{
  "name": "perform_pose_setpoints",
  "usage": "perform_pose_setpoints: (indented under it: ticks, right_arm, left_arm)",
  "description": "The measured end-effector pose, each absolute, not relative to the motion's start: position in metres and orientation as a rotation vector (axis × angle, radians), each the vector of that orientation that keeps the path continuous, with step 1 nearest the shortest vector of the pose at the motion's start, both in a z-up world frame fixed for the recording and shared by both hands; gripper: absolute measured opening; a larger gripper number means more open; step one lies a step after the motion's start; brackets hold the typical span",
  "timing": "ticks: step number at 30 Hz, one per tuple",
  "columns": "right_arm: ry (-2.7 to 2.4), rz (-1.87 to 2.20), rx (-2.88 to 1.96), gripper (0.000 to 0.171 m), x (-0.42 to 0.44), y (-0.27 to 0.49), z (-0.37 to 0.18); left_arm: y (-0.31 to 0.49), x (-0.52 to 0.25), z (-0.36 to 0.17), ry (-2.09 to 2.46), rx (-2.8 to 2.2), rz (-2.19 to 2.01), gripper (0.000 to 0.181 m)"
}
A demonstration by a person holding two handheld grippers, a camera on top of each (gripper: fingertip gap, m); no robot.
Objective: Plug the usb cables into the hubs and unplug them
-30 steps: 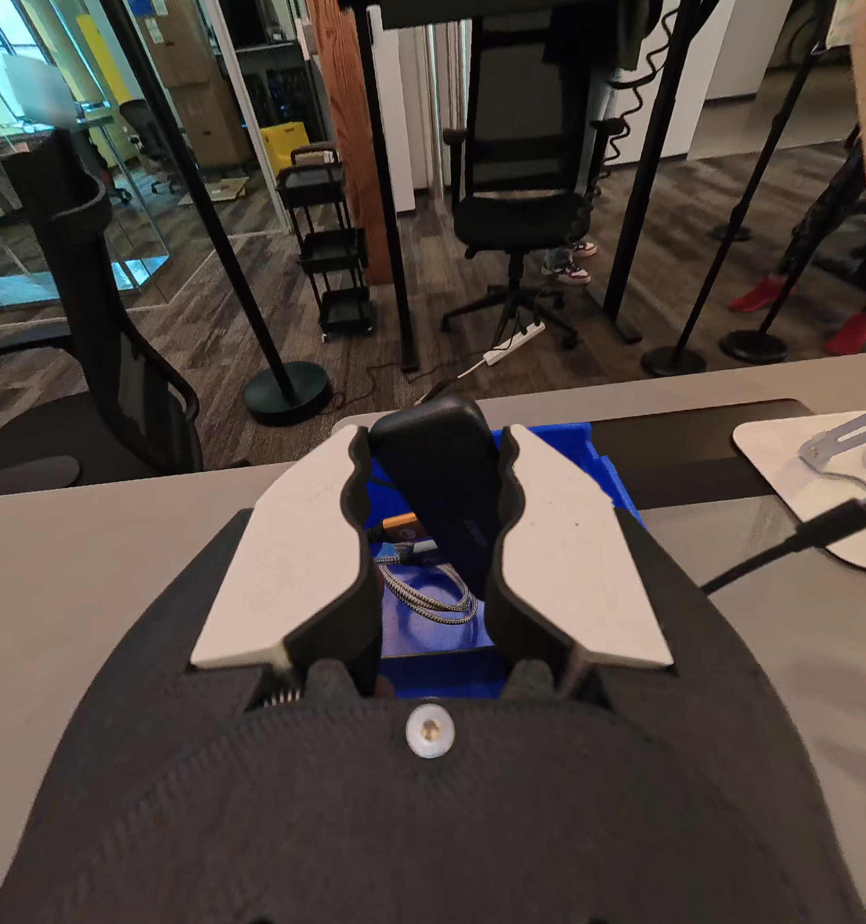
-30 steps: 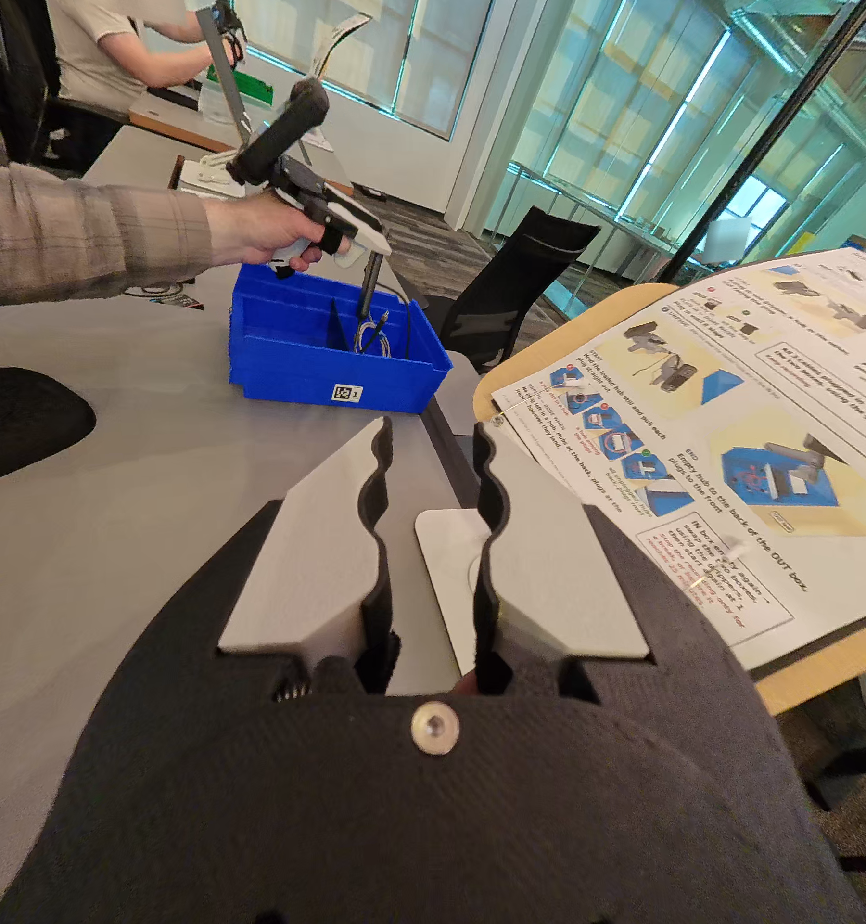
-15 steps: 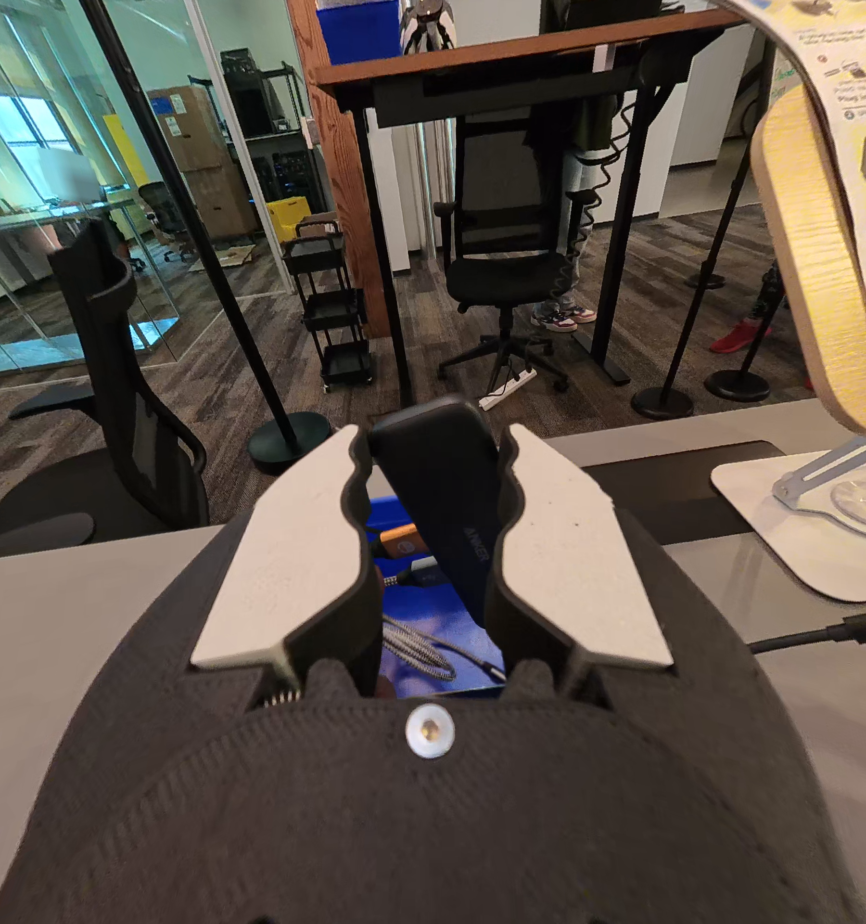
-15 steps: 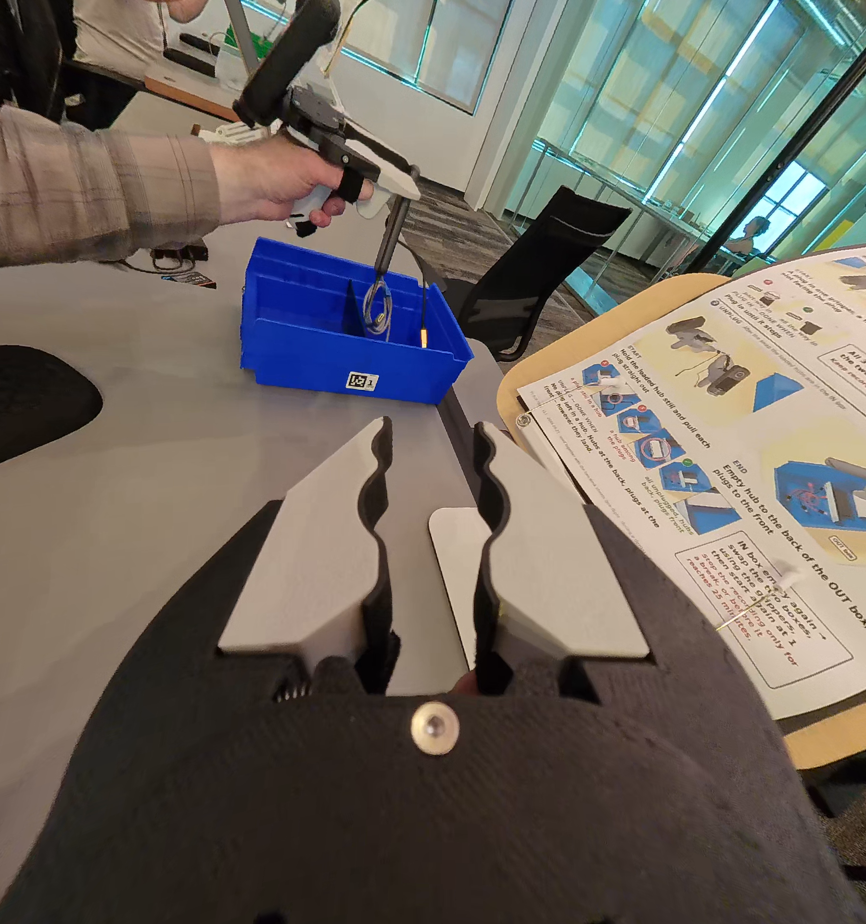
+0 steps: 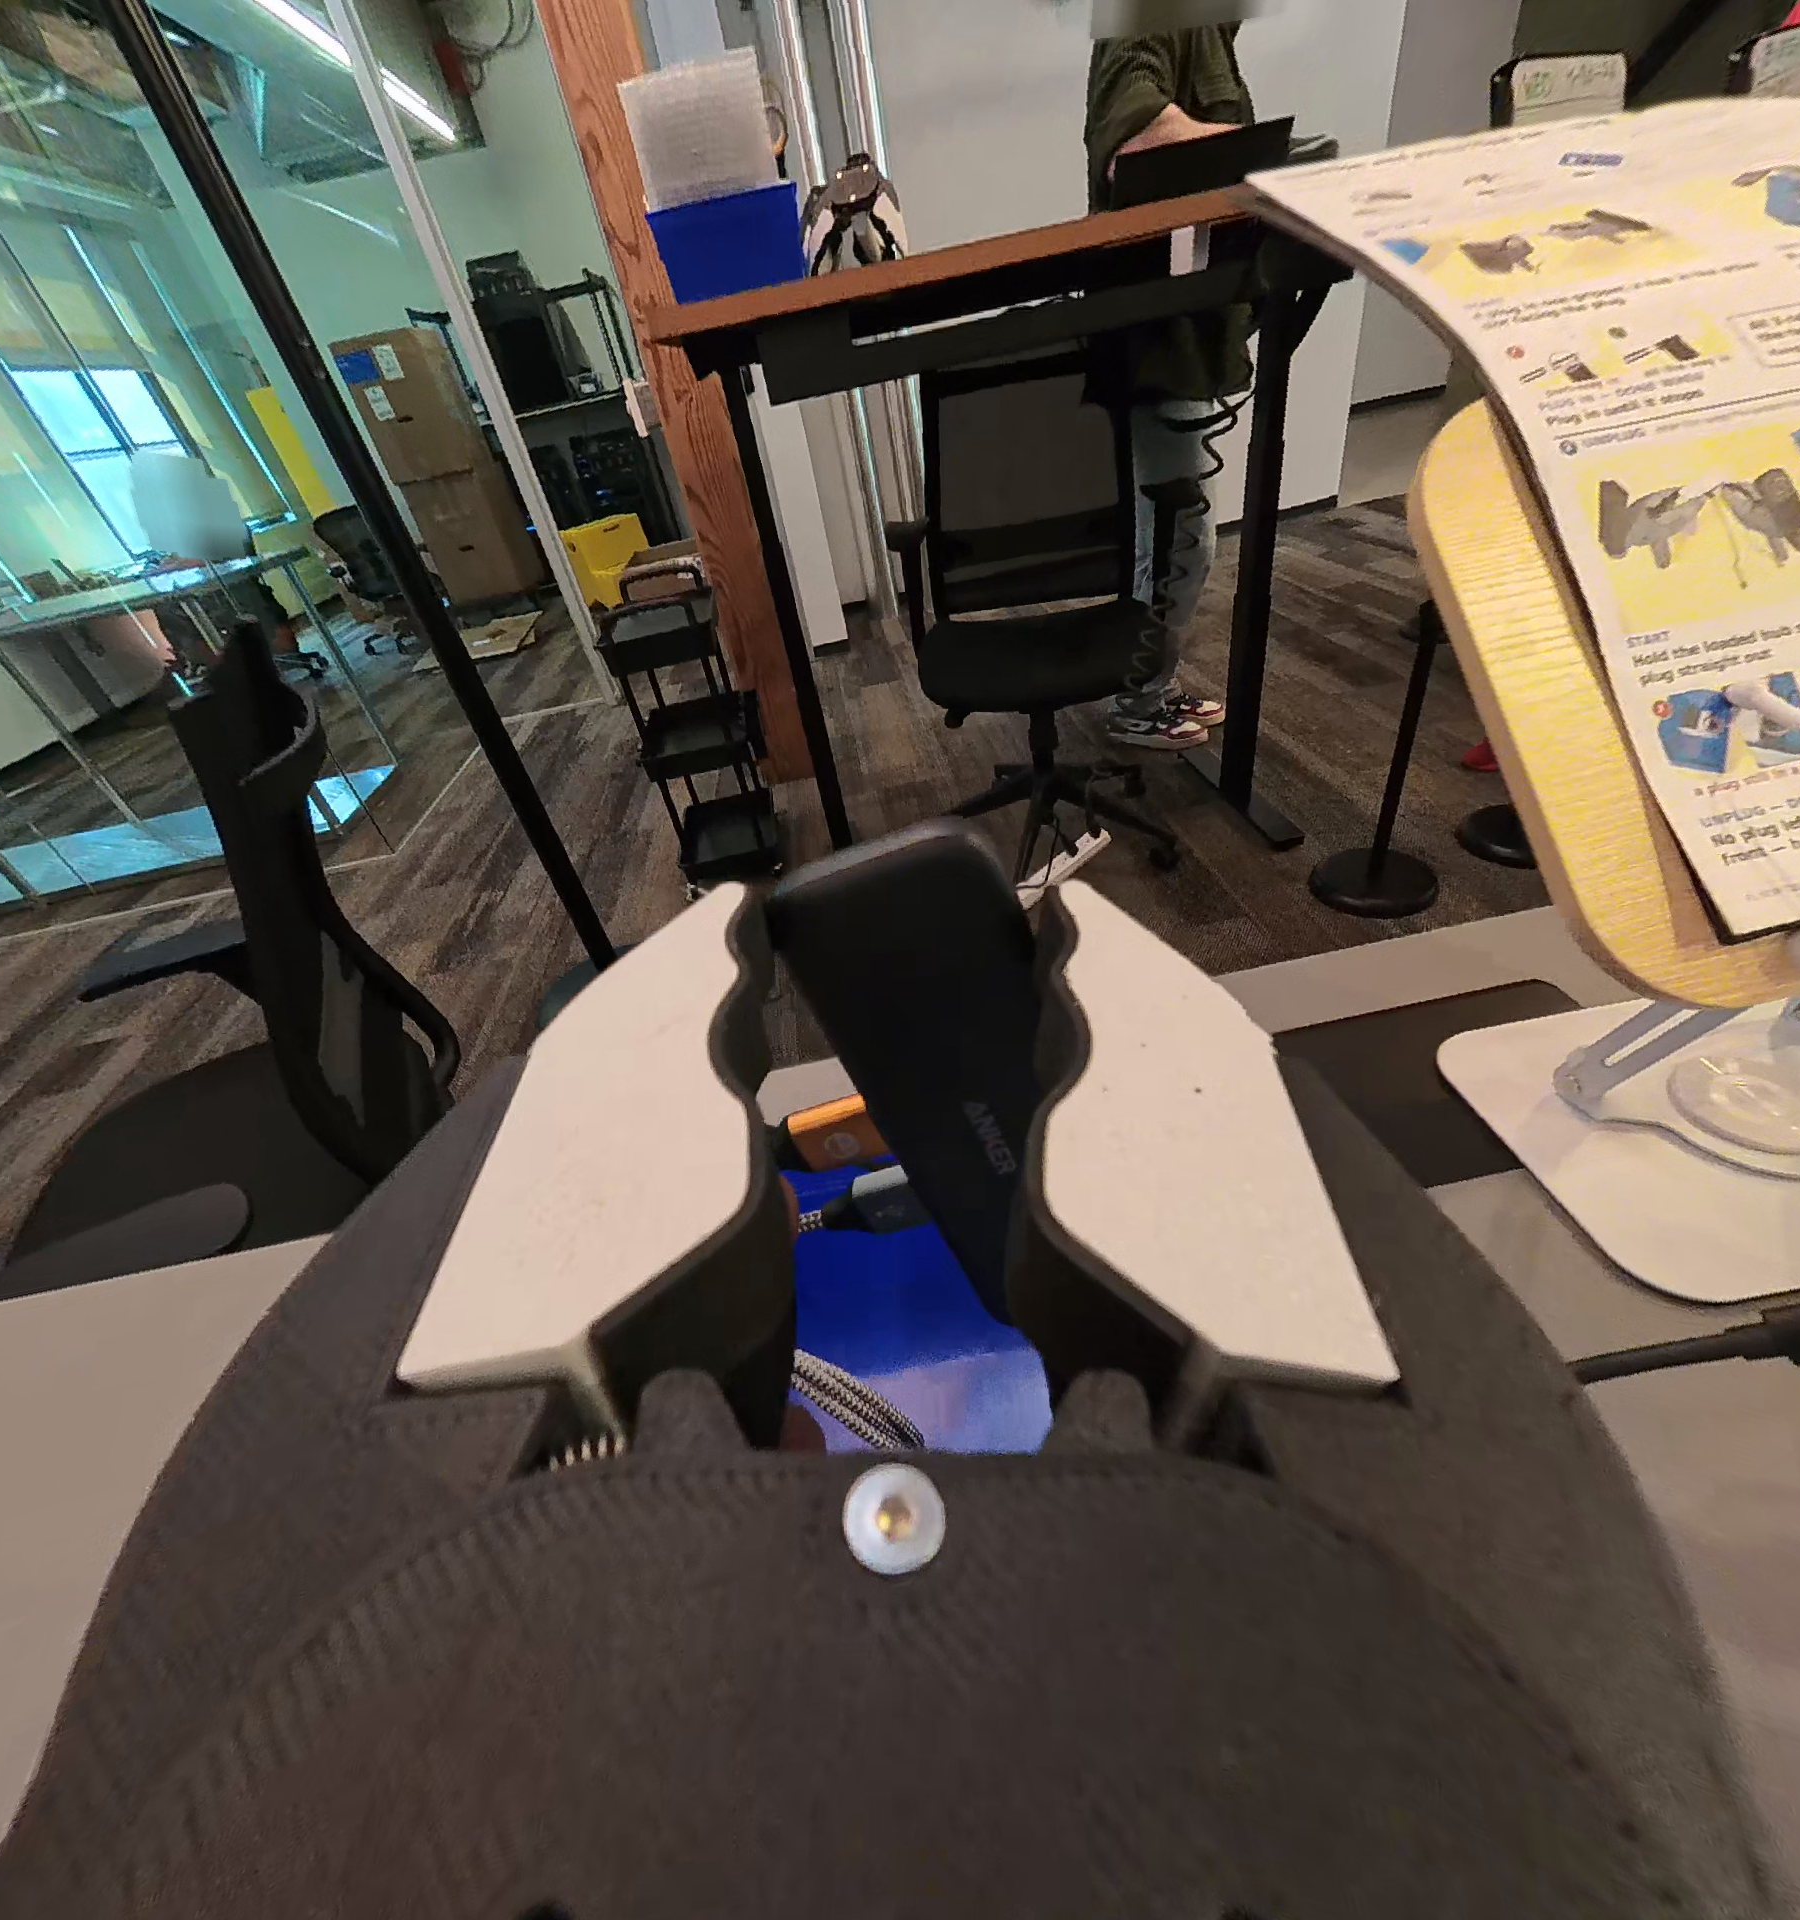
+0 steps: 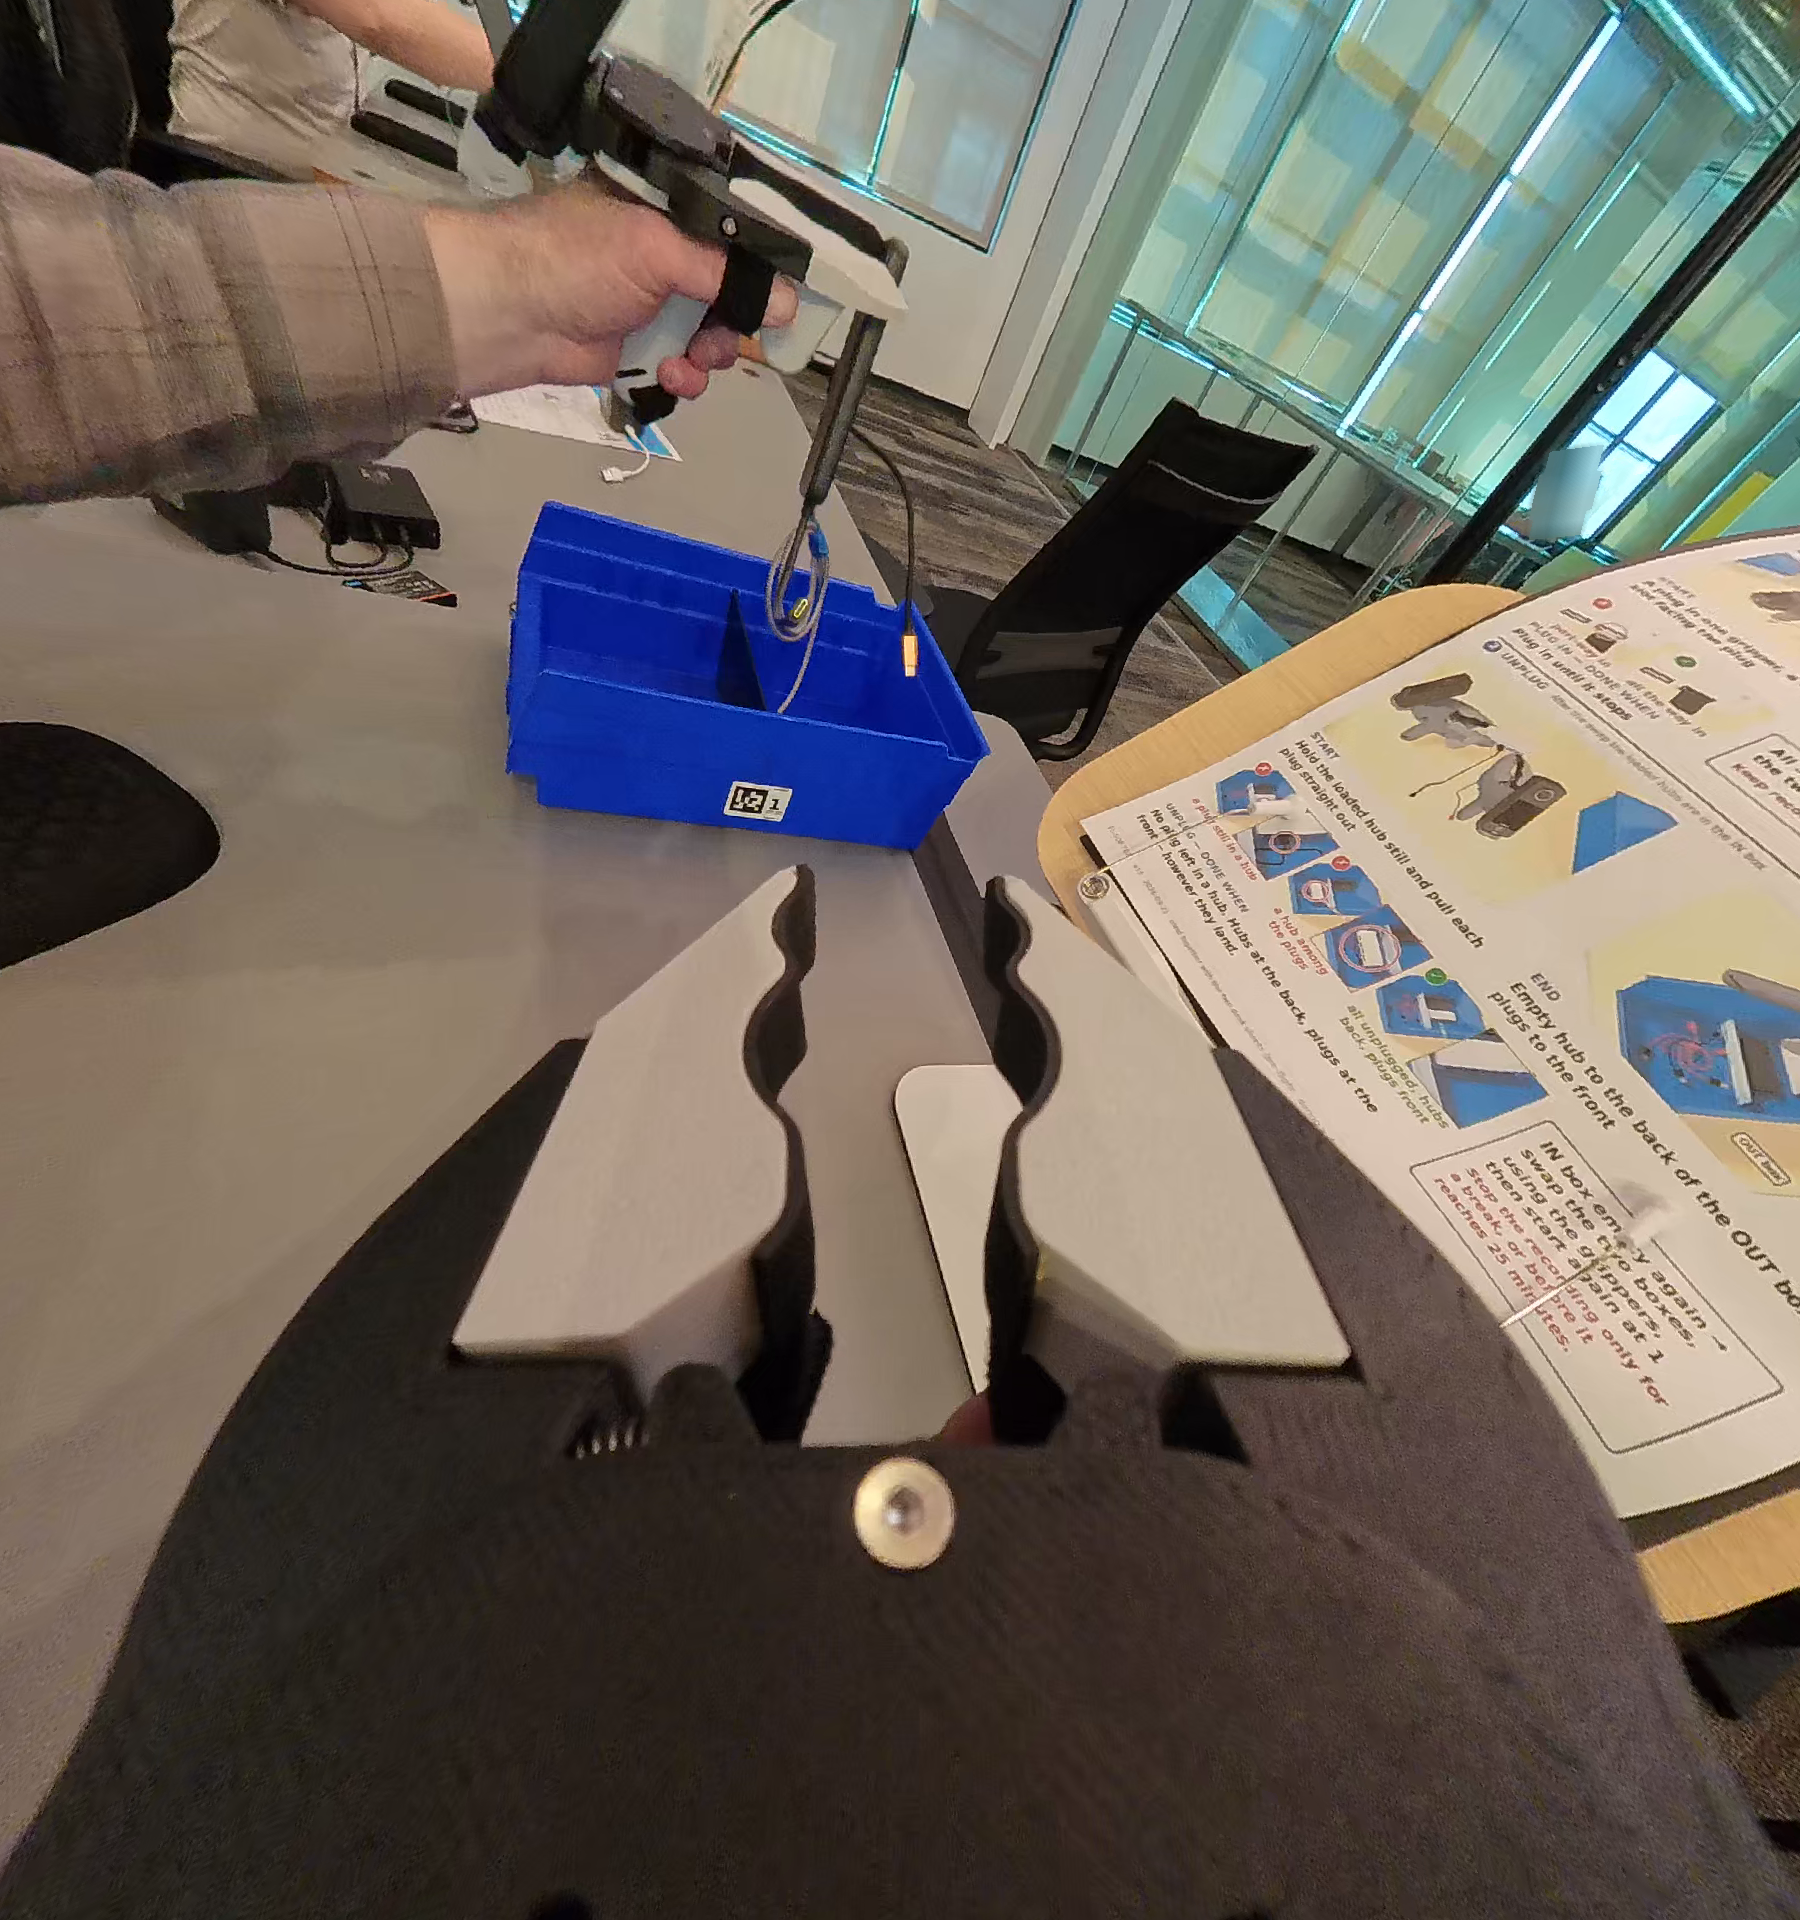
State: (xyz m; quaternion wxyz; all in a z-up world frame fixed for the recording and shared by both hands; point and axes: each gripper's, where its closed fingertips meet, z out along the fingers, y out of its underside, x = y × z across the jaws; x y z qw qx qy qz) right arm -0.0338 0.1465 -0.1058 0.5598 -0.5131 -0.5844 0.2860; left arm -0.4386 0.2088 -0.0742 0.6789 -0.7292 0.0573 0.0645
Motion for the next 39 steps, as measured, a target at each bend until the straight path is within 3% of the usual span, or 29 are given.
perform_pose_setpoints:
  ticks: [26, 39]
  right_arm:
    - [-1.347, 0.697, -1.150, 0.031, -0.032, 0.134, -0.087]
    - [-1.223, 0.854, -1.084, 0.032, -0.077, 0.107, -0.065]
  left_arm:
    - [0.141, -0.361, 0.046, 0.285, -1.497, 0.222, 0.048]
    - [0.107, -0.250, 0.035, 0.393, -1.459, 0.123, 0.048]
